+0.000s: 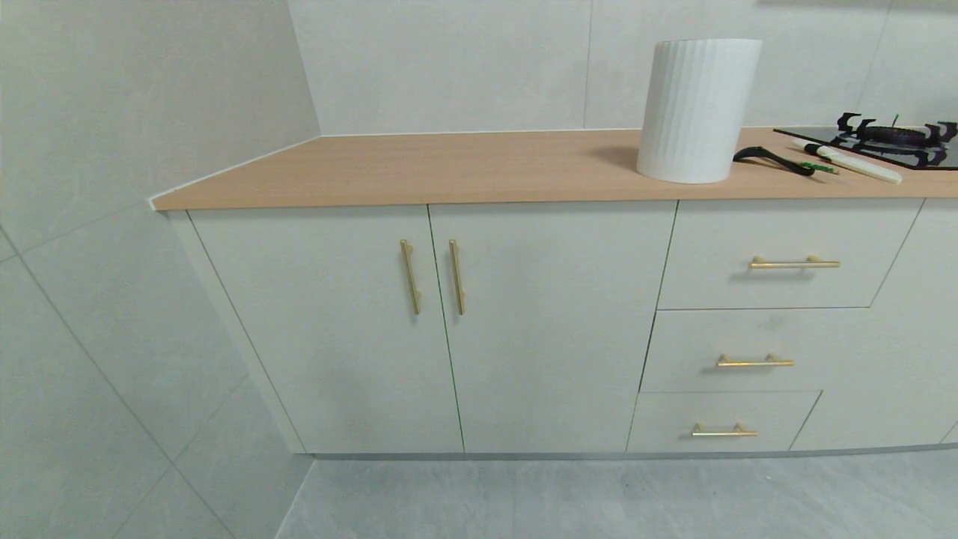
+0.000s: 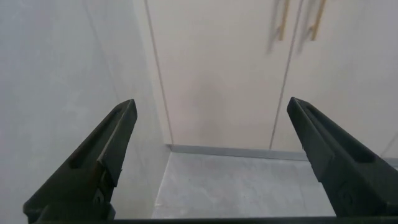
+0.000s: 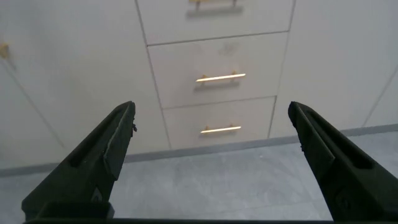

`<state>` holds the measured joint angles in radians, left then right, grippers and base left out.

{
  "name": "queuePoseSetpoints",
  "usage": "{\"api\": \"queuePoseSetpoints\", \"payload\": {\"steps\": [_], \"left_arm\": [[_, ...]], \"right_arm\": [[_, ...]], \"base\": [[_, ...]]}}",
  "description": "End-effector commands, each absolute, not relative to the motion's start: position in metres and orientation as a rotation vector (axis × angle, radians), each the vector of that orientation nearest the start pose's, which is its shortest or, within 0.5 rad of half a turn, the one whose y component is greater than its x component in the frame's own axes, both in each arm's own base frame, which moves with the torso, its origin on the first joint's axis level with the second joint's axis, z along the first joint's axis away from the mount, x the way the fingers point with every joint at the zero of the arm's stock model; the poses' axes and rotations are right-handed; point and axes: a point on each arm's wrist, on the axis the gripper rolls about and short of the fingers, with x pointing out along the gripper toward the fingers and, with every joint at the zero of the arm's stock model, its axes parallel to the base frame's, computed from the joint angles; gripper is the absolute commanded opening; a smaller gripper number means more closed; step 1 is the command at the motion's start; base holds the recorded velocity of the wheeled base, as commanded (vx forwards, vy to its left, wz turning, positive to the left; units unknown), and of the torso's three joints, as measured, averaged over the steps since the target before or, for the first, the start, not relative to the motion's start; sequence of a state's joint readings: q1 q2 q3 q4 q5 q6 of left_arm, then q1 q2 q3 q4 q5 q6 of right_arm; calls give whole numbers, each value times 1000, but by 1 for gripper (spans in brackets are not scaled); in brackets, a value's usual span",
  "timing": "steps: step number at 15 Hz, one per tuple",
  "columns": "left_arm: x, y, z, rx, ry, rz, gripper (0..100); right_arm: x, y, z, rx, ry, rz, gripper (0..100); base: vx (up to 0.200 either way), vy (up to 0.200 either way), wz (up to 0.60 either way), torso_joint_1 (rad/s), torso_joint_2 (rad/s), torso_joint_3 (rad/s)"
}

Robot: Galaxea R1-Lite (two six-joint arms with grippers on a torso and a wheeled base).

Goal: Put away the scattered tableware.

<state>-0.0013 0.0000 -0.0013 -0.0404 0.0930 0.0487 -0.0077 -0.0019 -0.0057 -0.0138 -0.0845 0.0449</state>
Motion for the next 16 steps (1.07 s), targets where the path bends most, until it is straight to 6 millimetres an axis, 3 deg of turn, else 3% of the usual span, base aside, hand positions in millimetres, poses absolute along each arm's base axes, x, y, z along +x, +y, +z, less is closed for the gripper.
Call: {"api": "queuePoseSetpoints", "payload": {"steps": [1,16], "left_arm": [[-23,1,79,48,-31,54,100],[-23,1,76,2,3,37,100]], "right_arm": [[-23,-1,75,37,3,-65,100],[-23,-1,75,21,7,-34,100]], "base": [[0,0,0,0,0,0],[0,0,0,0,0,0]]}}
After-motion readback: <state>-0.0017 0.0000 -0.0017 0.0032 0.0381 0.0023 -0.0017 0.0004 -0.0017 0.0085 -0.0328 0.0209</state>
